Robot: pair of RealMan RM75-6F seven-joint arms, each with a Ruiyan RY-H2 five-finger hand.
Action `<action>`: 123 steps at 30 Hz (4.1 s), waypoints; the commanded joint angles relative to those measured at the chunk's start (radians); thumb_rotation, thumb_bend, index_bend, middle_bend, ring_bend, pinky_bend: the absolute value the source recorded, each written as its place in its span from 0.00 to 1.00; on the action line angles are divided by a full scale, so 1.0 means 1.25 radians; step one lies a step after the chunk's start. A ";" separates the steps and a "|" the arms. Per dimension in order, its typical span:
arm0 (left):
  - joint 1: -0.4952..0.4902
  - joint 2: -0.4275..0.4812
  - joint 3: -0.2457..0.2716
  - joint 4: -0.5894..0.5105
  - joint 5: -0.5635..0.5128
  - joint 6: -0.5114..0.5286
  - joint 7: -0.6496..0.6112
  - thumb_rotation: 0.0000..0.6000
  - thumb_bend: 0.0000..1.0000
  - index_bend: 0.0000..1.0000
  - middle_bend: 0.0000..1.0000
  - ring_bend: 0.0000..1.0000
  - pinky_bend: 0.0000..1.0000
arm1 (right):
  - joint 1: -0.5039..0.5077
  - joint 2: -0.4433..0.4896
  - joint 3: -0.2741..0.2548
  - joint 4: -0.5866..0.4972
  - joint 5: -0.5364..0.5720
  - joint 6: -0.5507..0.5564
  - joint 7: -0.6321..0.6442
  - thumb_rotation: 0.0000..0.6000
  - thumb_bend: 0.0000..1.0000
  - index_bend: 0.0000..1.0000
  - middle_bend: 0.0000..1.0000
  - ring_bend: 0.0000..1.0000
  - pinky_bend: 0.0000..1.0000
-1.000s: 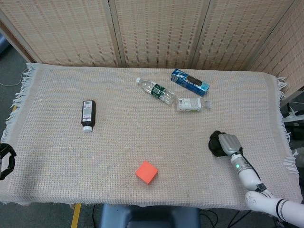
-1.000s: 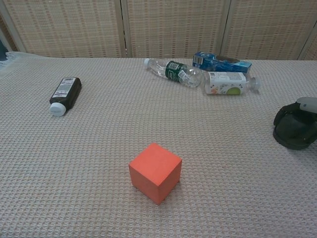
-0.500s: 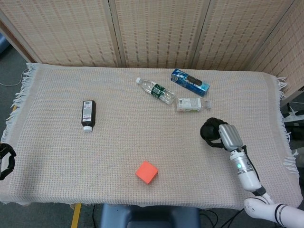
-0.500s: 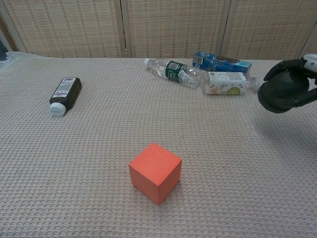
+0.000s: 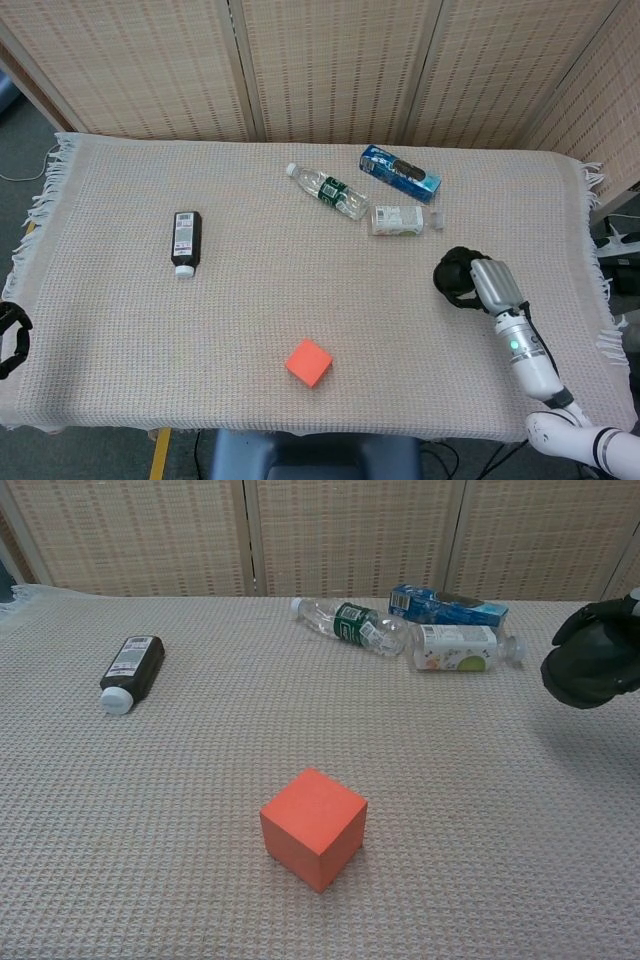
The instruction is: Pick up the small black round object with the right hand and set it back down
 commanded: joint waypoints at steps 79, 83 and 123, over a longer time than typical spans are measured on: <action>-0.003 -0.003 0.005 -0.006 0.002 -0.011 0.015 1.00 0.56 0.59 0.40 0.30 0.44 | -0.029 -0.143 0.039 0.198 -0.065 0.214 -0.124 1.00 0.82 0.57 0.45 0.50 0.53; -0.002 -0.003 0.004 -0.006 0.003 -0.009 0.015 1.00 0.56 0.59 0.40 0.30 0.44 | -0.028 -0.100 0.023 0.139 -0.067 0.146 -0.062 1.00 0.82 0.57 0.45 0.50 0.53; -0.005 -0.001 0.006 -0.006 0.000 -0.017 0.013 1.00 0.56 0.59 0.40 0.30 0.44 | 0.059 0.062 -0.068 -0.035 0.038 -0.242 0.034 1.00 0.67 0.43 0.29 0.21 0.29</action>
